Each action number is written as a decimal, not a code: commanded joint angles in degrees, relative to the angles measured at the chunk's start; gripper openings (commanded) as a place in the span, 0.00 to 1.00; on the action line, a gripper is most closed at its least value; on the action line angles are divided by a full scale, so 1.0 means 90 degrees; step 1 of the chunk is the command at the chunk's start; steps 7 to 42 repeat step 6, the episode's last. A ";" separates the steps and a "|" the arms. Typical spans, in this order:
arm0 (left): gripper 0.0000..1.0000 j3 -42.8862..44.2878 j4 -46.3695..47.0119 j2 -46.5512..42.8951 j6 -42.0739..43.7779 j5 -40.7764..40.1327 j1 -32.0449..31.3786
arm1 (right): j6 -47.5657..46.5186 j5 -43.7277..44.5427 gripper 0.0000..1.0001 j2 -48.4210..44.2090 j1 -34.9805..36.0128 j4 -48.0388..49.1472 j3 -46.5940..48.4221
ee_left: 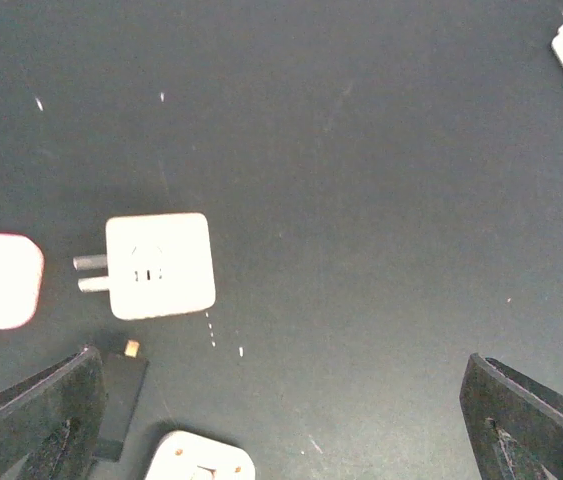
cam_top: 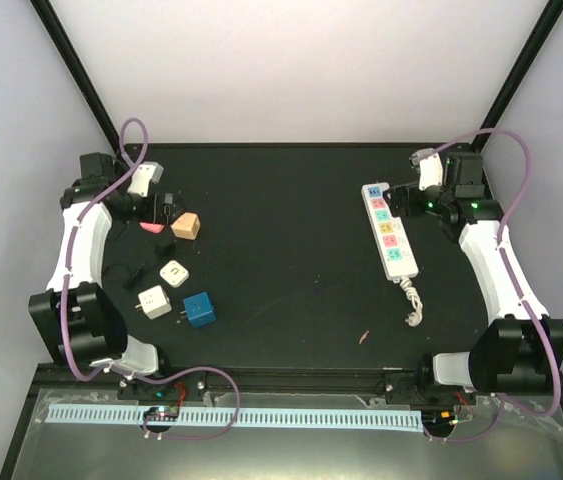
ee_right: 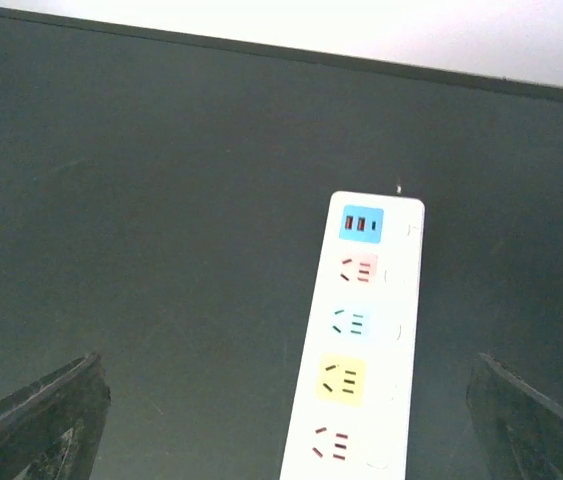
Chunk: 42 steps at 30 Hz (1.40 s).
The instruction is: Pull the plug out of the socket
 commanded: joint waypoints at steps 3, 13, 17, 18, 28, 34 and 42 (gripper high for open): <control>0.99 -0.0610 0.0507 -0.0251 0.0017 -0.0085 -0.0021 | 0.0385 -0.0555 1.00 -0.0166 -0.0434 0.0669 -0.0661; 0.99 -0.0704 0.0562 -0.0366 0.0022 -0.0214 -0.0040 | 0.0377 -0.0545 1.00 -0.0313 -0.0473 0.0850 -0.0882; 0.99 -0.0704 0.0562 -0.0366 0.0022 -0.0214 -0.0040 | 0.0377 -0.0545 1.00 -0.0313 -0.0473 0.0850 -0.0882; 0.99 -0.0704 0.0562 -0.0366 0.0022 -0.0214 -0.0040 | 0.0377 -0.0545 1.00 -0.0313 -0.0473 0.0850 -0.0882; 0.99 -0.0704 0.0562 -0.0366 0.0022 -0.0214 -0.0040 | 0.0377 -0.0545 1.00 -0.0313 -0.0473 0.0850 -0.0882; 0.99 -0.0704 0.0562 -0.0366 0.0022 -0.0214 -0.0040 | 0.0377 -0.0545 1.00 -0.0313 -0.0473 0.0850 -0.0882; 0.99 -0.0704 0.0562 -0.0366 0.0022 -0.0214 -0.0040 | 0.0377 -0.0545 1.00 -0.0313 -0.0473 0.0850 -0.0882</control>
